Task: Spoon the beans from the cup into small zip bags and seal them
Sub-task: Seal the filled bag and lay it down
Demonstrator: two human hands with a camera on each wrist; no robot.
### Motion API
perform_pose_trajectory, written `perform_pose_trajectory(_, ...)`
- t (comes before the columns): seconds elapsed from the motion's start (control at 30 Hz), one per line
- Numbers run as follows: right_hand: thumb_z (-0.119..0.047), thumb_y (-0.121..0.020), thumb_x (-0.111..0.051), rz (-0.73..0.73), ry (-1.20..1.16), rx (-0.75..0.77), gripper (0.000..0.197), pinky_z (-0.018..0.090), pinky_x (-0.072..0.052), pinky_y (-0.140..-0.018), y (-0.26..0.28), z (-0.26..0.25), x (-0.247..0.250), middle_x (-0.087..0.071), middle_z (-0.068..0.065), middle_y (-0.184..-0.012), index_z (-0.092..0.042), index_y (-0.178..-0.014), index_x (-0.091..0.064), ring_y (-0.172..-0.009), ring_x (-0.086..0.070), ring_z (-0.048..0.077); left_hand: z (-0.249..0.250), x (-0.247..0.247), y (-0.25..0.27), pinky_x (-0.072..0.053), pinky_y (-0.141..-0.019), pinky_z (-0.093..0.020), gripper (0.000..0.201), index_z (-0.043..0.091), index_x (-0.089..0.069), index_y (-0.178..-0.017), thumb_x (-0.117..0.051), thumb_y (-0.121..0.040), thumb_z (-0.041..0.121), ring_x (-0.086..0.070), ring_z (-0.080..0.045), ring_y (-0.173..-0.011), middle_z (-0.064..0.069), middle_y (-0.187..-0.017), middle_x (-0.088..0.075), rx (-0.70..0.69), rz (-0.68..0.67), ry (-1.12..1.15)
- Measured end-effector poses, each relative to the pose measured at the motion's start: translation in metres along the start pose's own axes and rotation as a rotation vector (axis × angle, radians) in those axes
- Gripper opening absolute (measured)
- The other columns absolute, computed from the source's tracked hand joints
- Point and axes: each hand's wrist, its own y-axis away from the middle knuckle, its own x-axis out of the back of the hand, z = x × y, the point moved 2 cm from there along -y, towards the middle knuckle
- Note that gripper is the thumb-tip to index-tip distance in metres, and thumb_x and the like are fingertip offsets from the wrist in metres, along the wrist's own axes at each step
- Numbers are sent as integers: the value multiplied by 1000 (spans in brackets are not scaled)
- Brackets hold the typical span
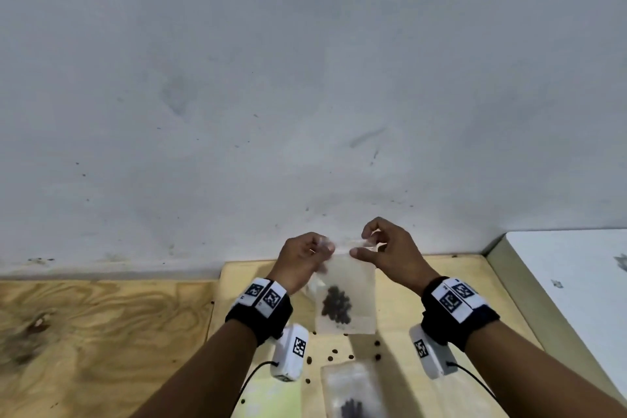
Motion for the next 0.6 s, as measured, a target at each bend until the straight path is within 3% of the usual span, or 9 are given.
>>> perform_pose_trajectory(0.07, -16, -70, -90, 84, -74, 8, 37, 16, -44, -58, 8, -2, -3, -61, -2, -70, -19, -95, -63, -62, -57, 5, 3, -1, 5, -55, -61, -26, 13, 4, -65, -77, -74, -84, 10, -63, -19, -64, -5, -78, -68, -6, -21, 6)
perform_pose_trajectory(0.13, -14, -70, -89, 102, -146, -17, 41, 12, -44, -60, 13, -3, -8, -61, -3, -67, -21, -104, -67, -61, -58, 4, 3, 0, 10, -56, -62, -25, 12, 0, -71, -84, -75, -82, 12, -65, -17, -63, -9, -75, -68, -9, -24, -11)
perform_pose_trajectory(0.2, -17, -71, -89, 84, -206, -91, 33, 17, -43, -56, 19, -3, -11, -56, -5, -64, -22, -98, -71, -58, -52, 7, 1, 1, 15, -55, -62, -24, 15, -3, -71, -86, -75, -83, 11, -66, -17, -61, -11, -72, -67, -9, -5, -17)
perform_pose_trajectory(0.27, -23, -74, -87, -15, -236, -188, 16, 24, -32, -48, 25, -2, -11, -55, -5, -62, -18, -77, -71, -54, -42, 11, 1, 3, 23, -55, -63, -25, 13, -1, -71, -83, -75, -82, 11, -66, -17, -63, -11, -70, -67, -26, 11, -20)
perform_pose_trajectory(0.33, -27, -79, -82, -128, -237, -246, 23, 23, -25, -48, 30, -2, -11, -59, -6, -61, -16, -66, -67, -54, -35, 12, 0, 3, 29, -54, -62, -23, 10, 4, -71, -78, -76, -82, 12, -66, -16, -62, -8, -68, -66, -36, 11, -41)
perform_pose_trajectory(0.47, -25, -83, -79, -169, -260, -270, 28, 22, -22, -47, 39, -8, -6, -51, -11, -52, -13, -65, -60, -49, -30, 10, 2, -1, 43, -50, -62, -19, 15, -1, -69, -76, -75, -83, 12, -64, -12, -61, -6, -68, -67, -43, 37, -38)
perform_pose_trajectory(0.6, -26, -82, -81, -162, -405, -328, 25, 22, -23, -47, 55, -6, 7, -60, -1, -64, -9, -73, -64, -47, -32, 11, 1, -4, 59, -56, -69, -30, 12, 4, -72, -74, -73, -83, 11, -69, -22, -73, -12, -80, -73, 13, 90, 127)
